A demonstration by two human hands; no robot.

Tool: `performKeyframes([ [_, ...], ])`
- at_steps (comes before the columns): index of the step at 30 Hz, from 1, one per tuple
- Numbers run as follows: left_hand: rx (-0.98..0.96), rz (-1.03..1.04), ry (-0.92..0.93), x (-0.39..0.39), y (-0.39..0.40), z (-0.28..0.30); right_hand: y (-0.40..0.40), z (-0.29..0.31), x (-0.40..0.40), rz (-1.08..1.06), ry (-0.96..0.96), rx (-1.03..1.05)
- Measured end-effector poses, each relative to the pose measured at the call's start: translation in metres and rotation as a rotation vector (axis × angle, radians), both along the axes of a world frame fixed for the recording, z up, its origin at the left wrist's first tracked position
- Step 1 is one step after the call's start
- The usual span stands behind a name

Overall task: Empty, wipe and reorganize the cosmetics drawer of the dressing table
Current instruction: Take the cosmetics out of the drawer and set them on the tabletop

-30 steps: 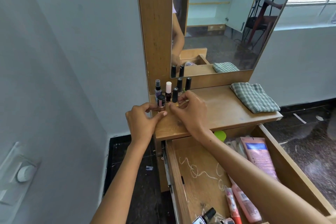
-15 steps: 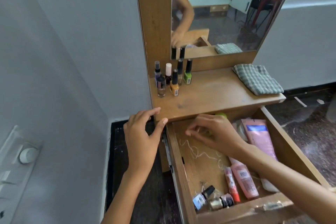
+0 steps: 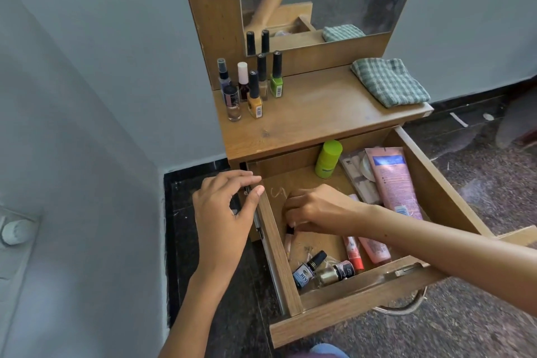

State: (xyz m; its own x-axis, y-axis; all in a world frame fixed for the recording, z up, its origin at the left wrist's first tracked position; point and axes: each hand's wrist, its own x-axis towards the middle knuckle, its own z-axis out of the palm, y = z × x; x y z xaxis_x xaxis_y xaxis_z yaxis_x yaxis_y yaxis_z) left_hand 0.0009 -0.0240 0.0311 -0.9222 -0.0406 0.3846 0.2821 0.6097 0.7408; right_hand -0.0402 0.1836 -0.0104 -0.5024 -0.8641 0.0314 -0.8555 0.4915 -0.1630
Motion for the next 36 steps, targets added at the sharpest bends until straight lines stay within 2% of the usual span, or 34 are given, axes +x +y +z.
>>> performKeyframes([
  [3, -0.003, -0.001, -0.010, 0.001, 0.002, 0.001, 0.007, 0.001, 0.000, 0.015, -0.065, -0.012],
  [7, -0.022, -0.030, -0.035, 0.000, 0.009, 0.004, 0.009, 0.006, 0.004, 0.039, -0.045, 0.016],
  [10, -0.028, -0.064, -0.033, -0.002, 0.012, 0.004, 0.022, 0.028, -0.005, -0.076, -0.057, -0.046],
  [12, -0.004, -0.077, -0.019, -0.005, 0.011, 0.005, 0.034, 0.045, -0.010, -0.219, -0.142, -0.184],
  [16, 0.074, -0.100, 0.026, -0.016, 0.017, 0.014, 0.036, 0.067, -0.010, -0.474, -0.369, -0.656],
  [20, 0.156, -0.146, 0.083, -0.032, 0.035, 0.032, 0.011, 0.081, -0.011, -0.448, -0.441, -0.798],
  [23, 0.099, -0.071, 0.109, -0.047, 0.037, 0.039, -0.005, 0.086, -0.028, -0.556, -0.336, -0.872],
  [26, -0.141, 0.045, 0.096, -0.058, 0.030, 0.035, -0.014, 0.081, -0.059, -0.800, -0.179, -0.945],
  [28, -0.283, 0.067, 0.058, -0.058, 0.026, 0.030, -0.020, 0.077, -0.081, -0.904, -0.092, -0.891],
  [31, -0.410, 0.061, 0.067, -0.057, 0.026, 0.026, -0.030, 0.073, -0.099, -0.964, -0.072, -0.809],
  [36, -0.488, 0.065, 0.138, -0.056, 0.027, 0.021, -0.038, 0.070, -0.106, -0.946, 0.013, -0.753],
])
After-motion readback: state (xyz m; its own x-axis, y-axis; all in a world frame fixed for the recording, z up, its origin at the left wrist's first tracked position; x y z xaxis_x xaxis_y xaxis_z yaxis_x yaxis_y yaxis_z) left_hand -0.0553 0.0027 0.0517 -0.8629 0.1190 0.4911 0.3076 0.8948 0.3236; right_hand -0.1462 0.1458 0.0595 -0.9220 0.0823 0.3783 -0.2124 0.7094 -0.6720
